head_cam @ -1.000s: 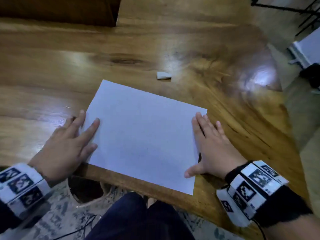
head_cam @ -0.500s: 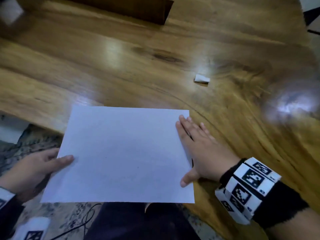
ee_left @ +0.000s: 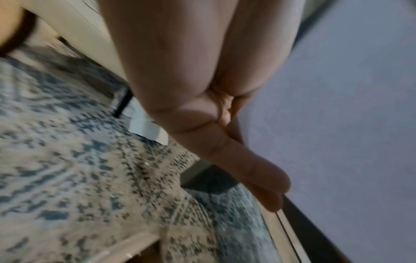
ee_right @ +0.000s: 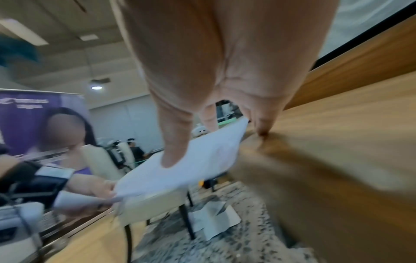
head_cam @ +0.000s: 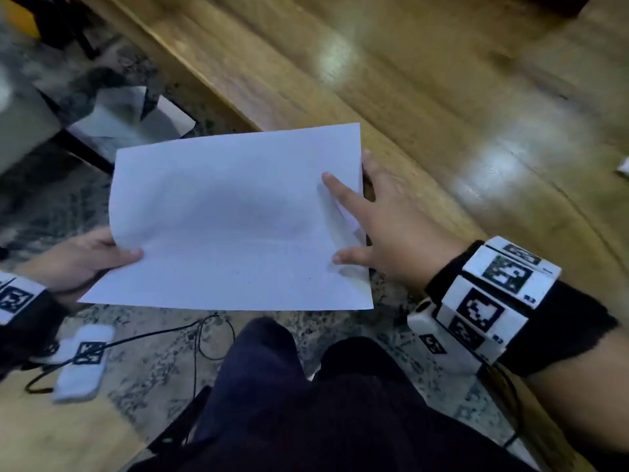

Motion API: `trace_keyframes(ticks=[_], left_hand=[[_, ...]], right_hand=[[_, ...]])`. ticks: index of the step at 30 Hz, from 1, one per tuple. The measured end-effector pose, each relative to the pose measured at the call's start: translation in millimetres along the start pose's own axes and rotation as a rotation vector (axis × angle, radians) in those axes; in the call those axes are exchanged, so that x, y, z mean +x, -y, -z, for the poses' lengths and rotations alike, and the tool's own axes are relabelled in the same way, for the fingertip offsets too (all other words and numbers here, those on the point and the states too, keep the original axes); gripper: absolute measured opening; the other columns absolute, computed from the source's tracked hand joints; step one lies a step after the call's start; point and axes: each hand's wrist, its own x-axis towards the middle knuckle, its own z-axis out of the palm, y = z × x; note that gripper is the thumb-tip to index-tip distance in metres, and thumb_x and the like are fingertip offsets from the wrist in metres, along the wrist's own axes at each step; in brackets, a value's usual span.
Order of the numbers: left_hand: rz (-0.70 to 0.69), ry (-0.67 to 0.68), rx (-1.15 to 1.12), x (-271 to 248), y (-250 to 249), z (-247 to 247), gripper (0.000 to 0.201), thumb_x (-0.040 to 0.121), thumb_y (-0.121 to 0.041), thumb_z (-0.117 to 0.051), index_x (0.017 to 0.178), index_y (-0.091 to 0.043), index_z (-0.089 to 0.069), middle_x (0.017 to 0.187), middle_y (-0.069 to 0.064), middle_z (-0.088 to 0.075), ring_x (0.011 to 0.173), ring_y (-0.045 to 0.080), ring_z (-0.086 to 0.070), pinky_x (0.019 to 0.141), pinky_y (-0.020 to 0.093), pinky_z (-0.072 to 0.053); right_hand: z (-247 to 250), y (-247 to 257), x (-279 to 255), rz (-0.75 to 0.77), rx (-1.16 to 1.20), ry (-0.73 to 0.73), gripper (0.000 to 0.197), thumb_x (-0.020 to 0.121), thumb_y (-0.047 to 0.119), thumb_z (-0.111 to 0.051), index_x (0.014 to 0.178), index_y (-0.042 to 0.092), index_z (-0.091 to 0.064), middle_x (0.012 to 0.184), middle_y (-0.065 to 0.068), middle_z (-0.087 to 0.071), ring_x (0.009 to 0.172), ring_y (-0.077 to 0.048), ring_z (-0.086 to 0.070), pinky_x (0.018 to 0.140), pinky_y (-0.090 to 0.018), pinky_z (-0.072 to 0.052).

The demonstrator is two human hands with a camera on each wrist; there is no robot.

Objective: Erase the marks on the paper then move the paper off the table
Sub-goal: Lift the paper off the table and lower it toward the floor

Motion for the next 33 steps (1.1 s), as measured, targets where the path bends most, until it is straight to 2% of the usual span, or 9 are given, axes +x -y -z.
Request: trace_keyframes(ticks=[4, 5, 6, 9, 13, 17, 22, 27, 33], left_hand=[[0.121, -0.120, 0.056, 43.9, 106.5, 117.1, 0.057, 0.071, -0.022, -0.075, 0.123, -0.021, -0.052, 0.127, 0.016, -0.058, 0.111, 0.040, -0.055, 0.082, 0.068, -0.039], [0.151, -0.152, 0.040, 58.8, 140.5, 151.0, 0.059, 0.074, -0.019, -0.073, 0.128, -0.020, -0.048, 0.135, 0.020, -0.048, 0.118, 0.044, -0.047, 0.102, 0.068, -0.007], [0.161, -0.132, -0.004, 58.8, 163.1, 172.9, 0.059, 0.078, -0.015, -0.070, 0.131, -0.019, -0.044, 0.141, 0.024, -0.038, 0.124, 0.048, -0.035, 0.055, 0.084, 0.010], [0.215, -0.084, -0.114, 50.6, 196.6, 176.0, 0.061, 0.076, -0.020, -0.072, 0.130, -0.019, -0.044, 0.139, 0.020, -0.044, 0.118, 0.034, -0.052, 0.091, 0.078, -0.019], [0.235, -0.068, -0.320, 10.1, 122.2, 98.6, 0.049, 0.061, -0.012, -0.077, 0.108, -0.010, -0.065, 0.111, 0.004, -0.068, 0.095, 0.030, -0.066, 0.070, 0.046, -0.058], [0.175, -0.148, -0.340, 31.9, 123.1, 62.1, 0.034, 0.082, 0.009, -0.051, 0.079, -0.018, -0.072, 0.088, -0.006, -0.074, 0.063, 0.011, -0.071, 0.050, 0.022, -0.057], [0.148, -0.283, -0.299, 65.5, 130.9, 1.6, 0.032, 0.087, 0.013, -0.037, 0.096, -0.006, -0.062, 0.053, -0.008, -0.070, 0.053, 0.010, -0.067, 0.049, 0.021, -0.056], [0.121, -0.251, -0.329, 82.3, 125.6, -55.2, 0.044, 0.060, 0.004, -0.045, 0.098, -0.007, -0.067, 0.100, 0.020, -0.070, 0.094, 0.036, -0.066, 0.091, 0.056, -0.049], [0.179, -0.199, -0.357, 81.8, 135.7, -70.0, 0.049, 0.072, 0.022, -0.030, 0.093, -0.003, -0.066, 0.100, 0.020, -0.071, 0.094, 0.038, -0.066, 0.090, 0.061, -0.047]], right_hand=[[-12.7, 50.1, 35.8, 0.052, -0.152, 0.035, 0.086, 0.089, 0.037, -0.061, 0.151, 0.032, -0.001, 0.155, -0.011, 0.023, 0.143, -0.028, 0.007, 0.114, -0.036, -0.014], [-17.8, 58.3, 44.5, 0.073, -0.189, 0.041, 0.085, 0.090, 0.036, -0.060, 0.151, 0.029, -0.001, 0.154, -0.012, 0.023, 0.142, -0.028, 0.006, 0.114, -0.037, -0.016], [-25.4, 67.7, 58.5, 0.102, -0.217, 0.057, 0.084, 0.091, 0.036, -0.059, 0.151, 0.028, -0.001, 0.154, -0.013, 0.022, 0.142, -0.028, 0.005, 0.113, -0.037, -0.018], [-54.2, 80.7, 96.4, 0.106, -0.213, 0.134, 0.078, 0.094, 0.033, -0.055, 0.151, 0.028, -0.002, 0.156, -0.010, 0.020, 0.143, -0.027, 0.007, 0.114, -0.038, -0.020], [-100.8, 78.3, 151.3, 0.044, -0.181, 0.284, 0.069, 0.098, 0.028, -0.047, 0.152, 0.025, -0.003, 0.157, -0.002, 0.018, 0.145, -0.022, 0.011, 0.115, -0.036, -0.014], [-154.2, 67.2, 202.5, 0.110, -0.214, 0.355, 0.066, 0.101, 0.031, -0.037, 0.151, 0.016, 0.005, 0.158, -0.001, 0.017, 0.145, -0.017, 0.013, 0.118, -0.034, 0.002], [-225.8, 80.0, 245.5, 0.324, -0.105, 0.428, 0.065, 0.101, 0.038, -0.029, 0.151, 0.017, 0.007, 0.158, 0.001, 0.017, 0.145, -0.012, 0.014, 0.116, -0.032, 0.007], [-279.4, 81.4, 240.2, 0.395, 0.280, 0.501, 0.062, 0.102, 0.039, -0.024, 0.148, 0.020, 0.013, 0.155, 0.006, 0.020, 0.139, -0.002, 0.021, 0.114, -0.027, 0.011], [-315.9, -36.6, 267.4, -0.312, 0.119, 0.556, 0.065, 0.101, 0.047, -0.020, 0.151, 0.015, 0.004, 0.157, -0.006, 0.017, 0.145, -0.021, 0.012, 0.118, -0.041, 0.001]])
